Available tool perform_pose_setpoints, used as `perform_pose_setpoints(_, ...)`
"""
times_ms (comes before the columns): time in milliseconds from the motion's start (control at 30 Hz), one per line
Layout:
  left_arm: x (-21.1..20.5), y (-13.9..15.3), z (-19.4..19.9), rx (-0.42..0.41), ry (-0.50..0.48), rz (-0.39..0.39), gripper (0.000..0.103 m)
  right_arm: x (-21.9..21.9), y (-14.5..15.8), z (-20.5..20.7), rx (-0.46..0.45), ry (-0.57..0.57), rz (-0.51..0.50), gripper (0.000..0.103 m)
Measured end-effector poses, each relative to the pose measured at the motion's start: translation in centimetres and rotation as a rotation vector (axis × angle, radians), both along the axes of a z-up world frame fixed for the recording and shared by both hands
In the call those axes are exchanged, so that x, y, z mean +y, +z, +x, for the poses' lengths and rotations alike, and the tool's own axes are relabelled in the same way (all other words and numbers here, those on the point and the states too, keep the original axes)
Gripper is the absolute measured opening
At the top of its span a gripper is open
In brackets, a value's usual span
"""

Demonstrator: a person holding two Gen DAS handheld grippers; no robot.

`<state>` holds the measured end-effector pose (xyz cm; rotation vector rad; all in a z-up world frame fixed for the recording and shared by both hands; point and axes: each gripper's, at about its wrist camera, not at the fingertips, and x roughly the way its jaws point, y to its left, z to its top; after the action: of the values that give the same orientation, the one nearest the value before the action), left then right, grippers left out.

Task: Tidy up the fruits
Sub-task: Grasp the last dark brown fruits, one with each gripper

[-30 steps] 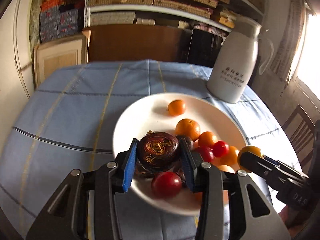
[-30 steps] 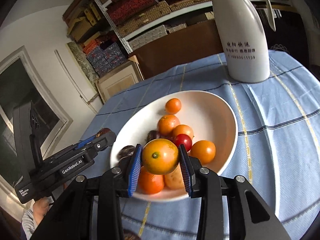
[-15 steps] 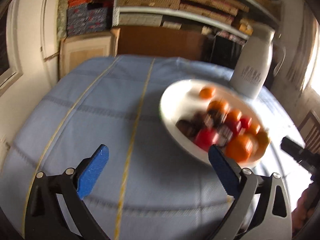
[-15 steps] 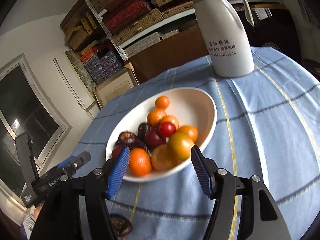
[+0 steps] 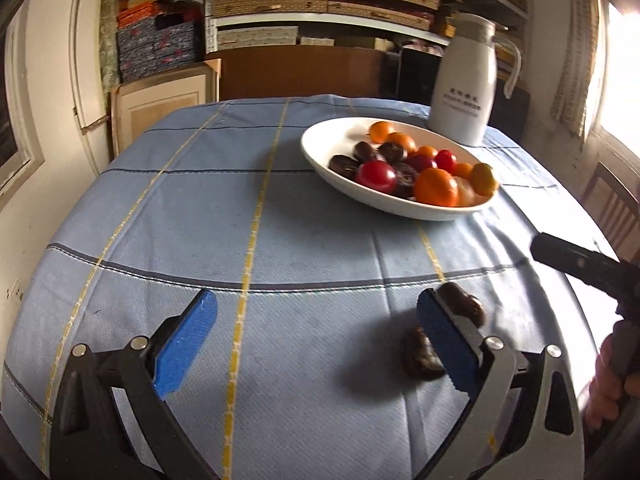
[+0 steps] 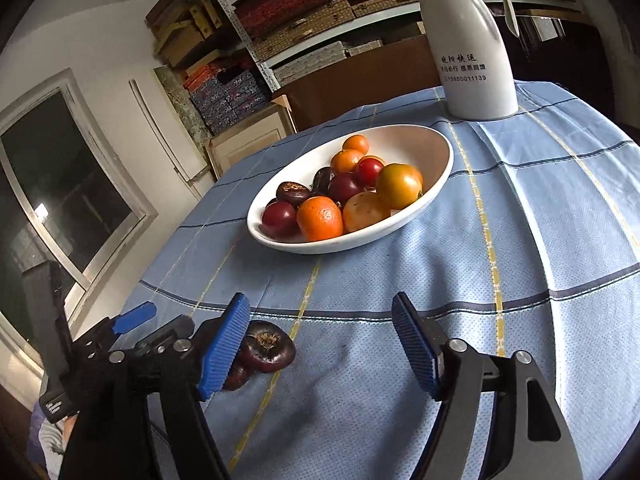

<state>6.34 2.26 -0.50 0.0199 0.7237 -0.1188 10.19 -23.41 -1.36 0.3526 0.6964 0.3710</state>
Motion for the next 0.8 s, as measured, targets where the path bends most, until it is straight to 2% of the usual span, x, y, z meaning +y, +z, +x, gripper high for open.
perform_pose_setpoints(267,-2.1,-1.2,0.5,0.075,-0.089,0.053,0.098,-1.0,-0.6,0.4,0.051,-0.024,0.051,0.077)
perform_pose_setpoints(400,-3.1,-1.6,0.5,0.086,-0.110,0.099,0.098,-0.8,-0.6,0.4,0.049,-0.020,0.044,0.077)
perform_pose_setpoints(800,-3.4,-1.6,0.5,0.078,-0.113,0.121,0.098,-0.8,-0.6,0.6,0.053,-0.016,0.038,0.077)
